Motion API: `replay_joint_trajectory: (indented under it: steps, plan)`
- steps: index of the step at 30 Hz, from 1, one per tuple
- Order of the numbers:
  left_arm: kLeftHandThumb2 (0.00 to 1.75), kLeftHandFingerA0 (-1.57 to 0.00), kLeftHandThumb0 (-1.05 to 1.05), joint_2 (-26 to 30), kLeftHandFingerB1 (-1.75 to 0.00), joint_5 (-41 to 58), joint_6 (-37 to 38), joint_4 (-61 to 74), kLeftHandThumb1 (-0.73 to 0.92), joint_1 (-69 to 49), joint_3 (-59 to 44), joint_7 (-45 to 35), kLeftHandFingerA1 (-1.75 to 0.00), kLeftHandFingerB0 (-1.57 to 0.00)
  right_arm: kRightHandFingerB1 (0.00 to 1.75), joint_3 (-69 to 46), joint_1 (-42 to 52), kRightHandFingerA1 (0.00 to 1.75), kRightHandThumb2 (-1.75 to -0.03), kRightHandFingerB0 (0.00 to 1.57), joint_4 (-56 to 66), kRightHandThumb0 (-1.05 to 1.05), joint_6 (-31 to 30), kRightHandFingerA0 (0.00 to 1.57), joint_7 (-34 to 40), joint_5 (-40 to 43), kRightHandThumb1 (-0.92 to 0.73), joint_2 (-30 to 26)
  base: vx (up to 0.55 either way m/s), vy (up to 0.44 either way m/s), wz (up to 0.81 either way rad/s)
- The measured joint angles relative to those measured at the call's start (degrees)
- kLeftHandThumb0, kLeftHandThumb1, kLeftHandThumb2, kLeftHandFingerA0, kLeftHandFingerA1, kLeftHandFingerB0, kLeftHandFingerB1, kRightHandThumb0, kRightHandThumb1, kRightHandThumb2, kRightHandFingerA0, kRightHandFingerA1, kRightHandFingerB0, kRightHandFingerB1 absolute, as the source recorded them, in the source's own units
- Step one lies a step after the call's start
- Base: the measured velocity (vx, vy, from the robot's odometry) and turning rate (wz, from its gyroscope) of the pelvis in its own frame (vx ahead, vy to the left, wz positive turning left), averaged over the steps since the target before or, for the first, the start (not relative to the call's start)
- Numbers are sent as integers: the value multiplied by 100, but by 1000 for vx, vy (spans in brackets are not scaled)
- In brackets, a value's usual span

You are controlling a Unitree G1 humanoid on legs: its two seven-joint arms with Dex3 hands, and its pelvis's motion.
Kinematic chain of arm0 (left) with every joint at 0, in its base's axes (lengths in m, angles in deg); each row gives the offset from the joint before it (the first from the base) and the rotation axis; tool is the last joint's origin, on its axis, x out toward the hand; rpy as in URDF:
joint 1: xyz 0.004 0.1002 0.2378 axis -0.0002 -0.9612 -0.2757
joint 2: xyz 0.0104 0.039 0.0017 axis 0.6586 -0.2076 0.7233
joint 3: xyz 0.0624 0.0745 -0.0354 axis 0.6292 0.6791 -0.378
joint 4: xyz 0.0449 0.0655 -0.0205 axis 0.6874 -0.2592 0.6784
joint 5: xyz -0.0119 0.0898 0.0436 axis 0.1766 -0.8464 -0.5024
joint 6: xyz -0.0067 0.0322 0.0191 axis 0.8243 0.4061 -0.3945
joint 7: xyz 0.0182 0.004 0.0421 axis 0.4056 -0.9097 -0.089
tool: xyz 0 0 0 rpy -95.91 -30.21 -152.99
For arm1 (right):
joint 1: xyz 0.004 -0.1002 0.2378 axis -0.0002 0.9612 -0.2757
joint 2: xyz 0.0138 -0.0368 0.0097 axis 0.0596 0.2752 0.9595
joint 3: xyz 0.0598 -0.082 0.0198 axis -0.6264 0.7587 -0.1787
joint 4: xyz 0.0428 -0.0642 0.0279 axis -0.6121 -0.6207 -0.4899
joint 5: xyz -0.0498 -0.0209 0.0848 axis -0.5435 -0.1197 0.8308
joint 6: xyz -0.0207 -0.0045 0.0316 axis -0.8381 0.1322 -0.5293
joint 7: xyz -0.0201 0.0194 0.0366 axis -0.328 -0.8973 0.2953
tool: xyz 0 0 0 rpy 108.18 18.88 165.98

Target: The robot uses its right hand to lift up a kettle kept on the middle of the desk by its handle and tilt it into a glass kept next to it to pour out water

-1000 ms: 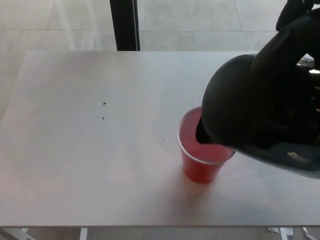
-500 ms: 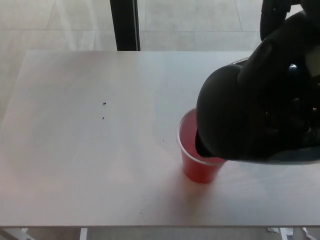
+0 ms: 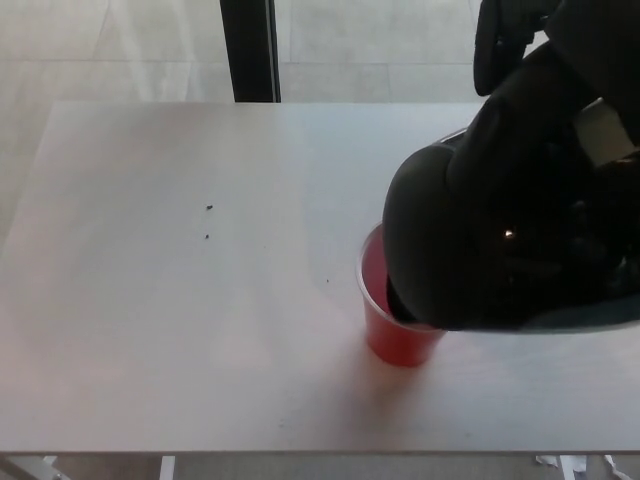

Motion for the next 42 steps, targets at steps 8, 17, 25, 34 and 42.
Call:
replay_joint_trajectory:
  steps: [8,17,25,34,42]
  plan:
    - [100,-47,-76,-1,-50,1,0,-2,65,-27,-3,-11,-55,-33,104,206,-248,135,-98,90,-213,-47,-19,123,-367,-590,-43,74,0,0,0]
    - [64,-53,-75,-6,-35,4,0,-2,79,-37,-14,-13,-41,-35,97,483,-447,135,-104,86,-479,-45,-31,124,-723,-1369,-47,403,0,0,0]
    - [101,-46,-75,-6,-50,2,0,-2,65,-36,-8,-23,-55,-30,89,813,-484,174,-90,89,-480,-41,28,105,-1015,-2116,-58,779,0,0,0]
    - [101,-47,-78,-6,-50,1,0,7,66,-29,1,-24,-55,-31,101,1315,-500,170,-94,91,-359,-45,453,110,-1473,-3077,-57,1161,0,0,0]
    - [65,-53,-75,-6,-36,0,0,14,81,-26,6,-25,-42,-35,96,1507,-484,170,-98,89,-357,-43,951,109,-1710,-3716,-57,1632,0,0,0]
